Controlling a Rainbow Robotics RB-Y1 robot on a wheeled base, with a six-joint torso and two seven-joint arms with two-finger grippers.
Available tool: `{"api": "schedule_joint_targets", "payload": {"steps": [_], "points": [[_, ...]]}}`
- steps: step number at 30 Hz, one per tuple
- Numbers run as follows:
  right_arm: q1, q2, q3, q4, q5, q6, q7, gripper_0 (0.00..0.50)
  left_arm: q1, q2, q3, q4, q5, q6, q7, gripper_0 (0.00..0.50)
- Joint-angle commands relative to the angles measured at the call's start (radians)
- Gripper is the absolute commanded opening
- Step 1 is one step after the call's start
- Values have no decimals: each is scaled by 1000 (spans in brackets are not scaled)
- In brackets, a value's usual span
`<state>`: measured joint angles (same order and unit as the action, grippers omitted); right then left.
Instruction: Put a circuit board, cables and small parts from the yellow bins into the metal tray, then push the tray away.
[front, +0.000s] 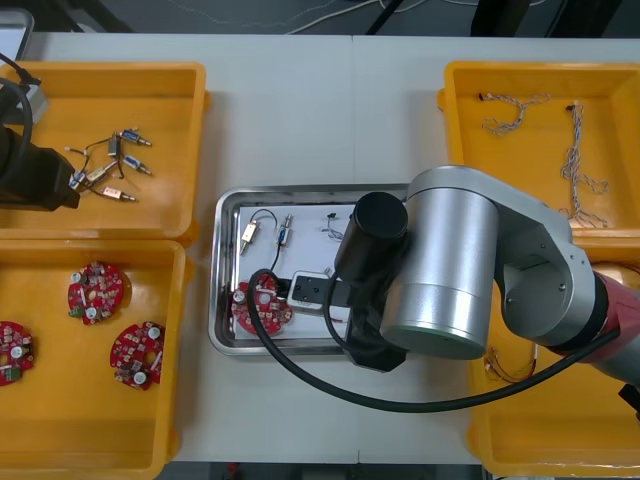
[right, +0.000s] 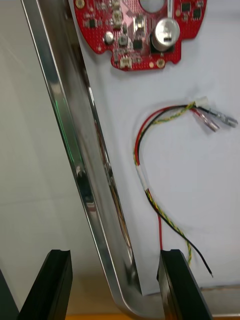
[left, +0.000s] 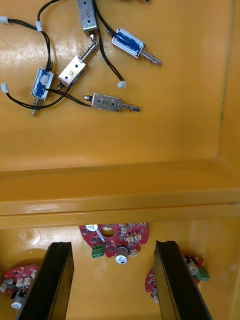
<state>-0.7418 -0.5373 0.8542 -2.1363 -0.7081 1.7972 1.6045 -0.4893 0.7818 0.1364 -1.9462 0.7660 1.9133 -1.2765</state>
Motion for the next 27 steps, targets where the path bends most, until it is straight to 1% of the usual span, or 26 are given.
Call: {"api": "schedule_joint_targets", "payload": {"steps": [1, 5, 12, 14, 27], "points": [[-64, 28, 91, 36, 21, -75, 49, 500, 12, 42, 29, -34, 4, 7, -50, 471], [-74, 28, 157, 49, 52, -125, 52, 500, 12, 42, 29, -34, 4, 7, -52, 471], [-106, 25, 258, 50, 90, -154, 55, 500, 14, 42, 29, -34, 7, 7, -53, 470], [-120, 25, 293, 55, 114, -164, 57, 500, 14, 42, 29, -34, 7, 7, -53, 469], [-129, 40, 365, 113, 165, -228, 61, 500, 14, 42, 29, -34, 7, 7, -53, 470]]}}
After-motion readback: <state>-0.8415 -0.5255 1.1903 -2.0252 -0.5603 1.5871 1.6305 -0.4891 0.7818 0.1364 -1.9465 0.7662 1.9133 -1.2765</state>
